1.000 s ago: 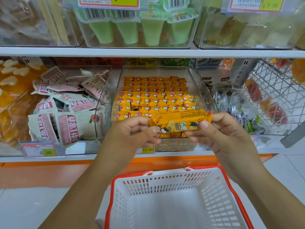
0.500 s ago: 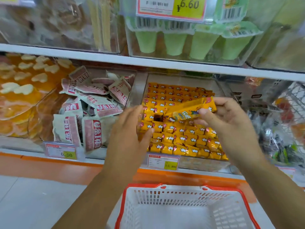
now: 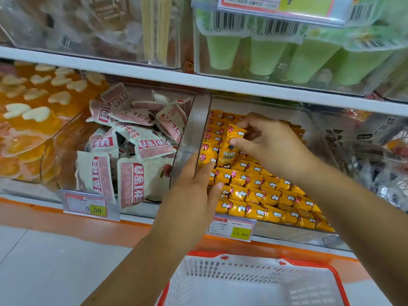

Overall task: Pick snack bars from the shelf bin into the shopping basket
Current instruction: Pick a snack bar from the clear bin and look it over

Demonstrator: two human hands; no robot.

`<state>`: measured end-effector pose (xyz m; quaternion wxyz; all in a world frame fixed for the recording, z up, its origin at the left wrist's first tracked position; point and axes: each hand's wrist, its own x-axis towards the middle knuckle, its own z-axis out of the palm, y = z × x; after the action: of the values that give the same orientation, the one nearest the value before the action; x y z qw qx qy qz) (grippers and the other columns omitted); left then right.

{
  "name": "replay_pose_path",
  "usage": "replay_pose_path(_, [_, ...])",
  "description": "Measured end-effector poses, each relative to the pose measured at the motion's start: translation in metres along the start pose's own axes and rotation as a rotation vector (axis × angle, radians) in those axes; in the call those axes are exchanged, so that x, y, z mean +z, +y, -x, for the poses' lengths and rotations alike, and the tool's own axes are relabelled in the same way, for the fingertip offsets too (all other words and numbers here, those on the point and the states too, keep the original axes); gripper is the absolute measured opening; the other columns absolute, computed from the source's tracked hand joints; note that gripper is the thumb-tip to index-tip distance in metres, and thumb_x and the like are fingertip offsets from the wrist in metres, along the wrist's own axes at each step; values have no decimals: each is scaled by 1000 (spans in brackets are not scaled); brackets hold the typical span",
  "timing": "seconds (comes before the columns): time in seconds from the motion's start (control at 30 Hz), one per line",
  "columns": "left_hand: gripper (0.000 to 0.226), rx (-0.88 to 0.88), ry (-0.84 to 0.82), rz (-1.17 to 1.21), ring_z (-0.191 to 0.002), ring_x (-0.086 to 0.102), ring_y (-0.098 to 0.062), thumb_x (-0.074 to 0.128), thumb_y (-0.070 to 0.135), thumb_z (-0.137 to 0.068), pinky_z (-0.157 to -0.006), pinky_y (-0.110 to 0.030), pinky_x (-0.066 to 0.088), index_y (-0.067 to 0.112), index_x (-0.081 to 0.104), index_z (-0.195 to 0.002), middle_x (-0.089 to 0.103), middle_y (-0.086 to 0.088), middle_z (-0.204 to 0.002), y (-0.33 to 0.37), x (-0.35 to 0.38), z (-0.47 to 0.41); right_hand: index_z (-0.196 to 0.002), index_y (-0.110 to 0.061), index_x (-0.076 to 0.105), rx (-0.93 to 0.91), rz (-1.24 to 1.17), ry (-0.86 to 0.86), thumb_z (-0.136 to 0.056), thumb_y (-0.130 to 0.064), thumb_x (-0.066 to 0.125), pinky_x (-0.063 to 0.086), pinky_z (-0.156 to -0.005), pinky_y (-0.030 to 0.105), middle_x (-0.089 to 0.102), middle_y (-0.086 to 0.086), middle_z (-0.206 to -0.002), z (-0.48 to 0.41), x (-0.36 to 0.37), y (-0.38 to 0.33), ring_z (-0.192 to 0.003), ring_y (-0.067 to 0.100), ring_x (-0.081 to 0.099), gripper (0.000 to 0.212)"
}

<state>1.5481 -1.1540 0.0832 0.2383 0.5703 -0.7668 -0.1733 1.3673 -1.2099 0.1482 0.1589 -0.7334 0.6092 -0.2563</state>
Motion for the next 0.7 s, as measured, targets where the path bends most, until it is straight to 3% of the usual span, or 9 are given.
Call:
replay_pose_path(0.07, [55, -9, -16, -11, -136, 38, -14, 31, 49, -100, -103, -32, 46, 28, 29, -152, 12, 5, -161, 1, 1, -1, -110, -31, 62, -16, 29, -76, -90, -38, 67, 51, -74, 24, 64, -12, -94, -2, 6, 5, -83, 5, 60, 23])
replay_pose_path(0.13, [58, -18, -29, -1, -140, 34, -11, 30, 50, -100, -104, -30, 43, 28, 24, -154, 5, 7, -162, 2, 2, -1, -108, -29, 64, -50, 115, -184, -89, -38, 67, 43, -69, 19, 59, -12, -97, -2, 17, 13, -83, 4, 55, 20])
replay_pose_path(0.3, [61, -21, -43, 14, -143, 26, -7, 29, 52, -100, -106, -23, 36, 28, 20, -155, -1, 10, -162, 1, 2, 0, -109, -21, 72, -51, 240, -318, -99, -33, 54, 37, -80, 26, 46, -1, -105, -8, 31, 25, -101, 14, 46, 24])
replay_pose_path(0.43, [61, -24, -60, 25, -142, 27, -7, 29, 53, -100, -105, -21, 36, 30, 18, -156, 1, 11, -161, 1, -1, 0, -100, -16, 73, -90, 172, -227, -97, -35, 56, 39, -70, 20, 51, -5, -96, -19, 34, 5, -85, 9, 53, 25])
replay_pose_path(0.53, [61, -13, -51, 36, -137, 35, -5, 29, 53, -100, -101, -20, 40, 31, 20, -155, 5, 11, -160, 1, 0, 0, -106, -19, 71, -92, 208, -223, -91, -33, 66, 47, -78, 25, 56, -4, -102, -26, 44, -7, -92, 11, 56, 21])
replay_pose_path(0.7, [57, -6, -56, 42, -134, 37, -5, 32, 51, -101, -96, -17, 39, 30, 26, -153, 12, 10, -158, 1, -2, 0, -92, -28, 56, -129, 246, -148, -98, -31, 55, 40, -63, 28, 63, -7, -85, -24, 40, -12, -75, 11, 57, 7])
